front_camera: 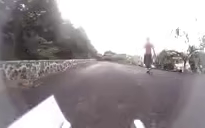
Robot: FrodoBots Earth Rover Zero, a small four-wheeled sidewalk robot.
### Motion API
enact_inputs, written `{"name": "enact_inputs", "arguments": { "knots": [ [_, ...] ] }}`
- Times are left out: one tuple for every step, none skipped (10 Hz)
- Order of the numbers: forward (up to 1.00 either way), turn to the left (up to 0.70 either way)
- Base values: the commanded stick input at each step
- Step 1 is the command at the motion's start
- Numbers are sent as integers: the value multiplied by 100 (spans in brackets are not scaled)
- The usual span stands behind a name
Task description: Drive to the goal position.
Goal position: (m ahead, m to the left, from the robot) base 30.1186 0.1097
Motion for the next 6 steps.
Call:
{"name": "enact_inputs", "arguments": {
  "knots": [
    [100, 0],
    [100, 0],
    [100, 0],
    [100, 0],
    [100, 0],
    [100, 0]
  ]
}}
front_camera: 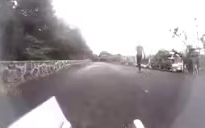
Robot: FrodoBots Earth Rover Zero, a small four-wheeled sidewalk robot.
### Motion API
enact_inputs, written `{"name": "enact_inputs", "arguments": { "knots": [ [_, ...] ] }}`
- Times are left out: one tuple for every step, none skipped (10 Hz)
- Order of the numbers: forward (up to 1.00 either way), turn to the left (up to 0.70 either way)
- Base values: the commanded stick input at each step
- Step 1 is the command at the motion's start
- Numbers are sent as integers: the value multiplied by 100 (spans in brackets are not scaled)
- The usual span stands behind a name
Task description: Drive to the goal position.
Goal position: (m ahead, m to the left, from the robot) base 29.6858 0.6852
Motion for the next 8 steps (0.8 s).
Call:
{"name": "enact_inputs", "arguments": {
  "knots": [
    [100, 0],
    [100, 0],
    [100, 0],
    [100, 0],
    [100, 0],
    [100, 0],
    [100, 0],
    [100, 0]
  ]
}}
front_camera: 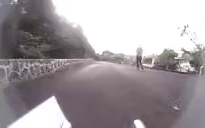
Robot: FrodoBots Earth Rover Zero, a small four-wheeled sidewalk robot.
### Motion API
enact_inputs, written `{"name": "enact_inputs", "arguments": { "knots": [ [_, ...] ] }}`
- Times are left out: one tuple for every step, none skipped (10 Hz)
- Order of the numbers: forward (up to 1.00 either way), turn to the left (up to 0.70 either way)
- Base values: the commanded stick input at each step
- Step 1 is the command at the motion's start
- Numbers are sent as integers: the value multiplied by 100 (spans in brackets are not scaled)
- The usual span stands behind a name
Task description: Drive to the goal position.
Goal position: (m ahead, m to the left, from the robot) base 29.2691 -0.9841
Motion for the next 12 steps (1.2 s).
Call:
{"name": "enact_inputs", "arguments": {
  "knots": [
    [100, 0],
    [100, 0],
    [100, 0],
    [100, 0],
    [100, 0],
    [100, 0],
    [100, 0],
    [100, 0],
    [100, 0],
    [100, 0],
    [100, 0],
    [100, 0]
  ]
}}
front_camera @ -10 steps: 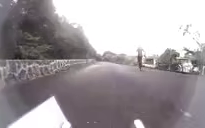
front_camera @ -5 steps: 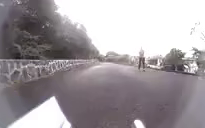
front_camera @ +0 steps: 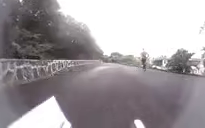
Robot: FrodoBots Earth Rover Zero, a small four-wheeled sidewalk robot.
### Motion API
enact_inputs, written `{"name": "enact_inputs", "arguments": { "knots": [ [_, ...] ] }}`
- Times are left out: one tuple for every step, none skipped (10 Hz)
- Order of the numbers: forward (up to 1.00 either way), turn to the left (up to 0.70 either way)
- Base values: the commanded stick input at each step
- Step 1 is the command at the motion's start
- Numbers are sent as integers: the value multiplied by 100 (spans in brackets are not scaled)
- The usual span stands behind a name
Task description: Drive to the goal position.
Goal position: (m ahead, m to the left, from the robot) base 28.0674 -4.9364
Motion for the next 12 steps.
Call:
{"name": "enact_inputs", "arguments": {
  "knots": [
    [100, -13],
    [100, -40],
    [100, -40],
    [100, -40],
    [100, -40],
    [100, -33],
    [100, -5],
    [100, 0],
    [100, 0],
    [100, 0],
    [100, 0],
    [100, -11]
  ]
}}
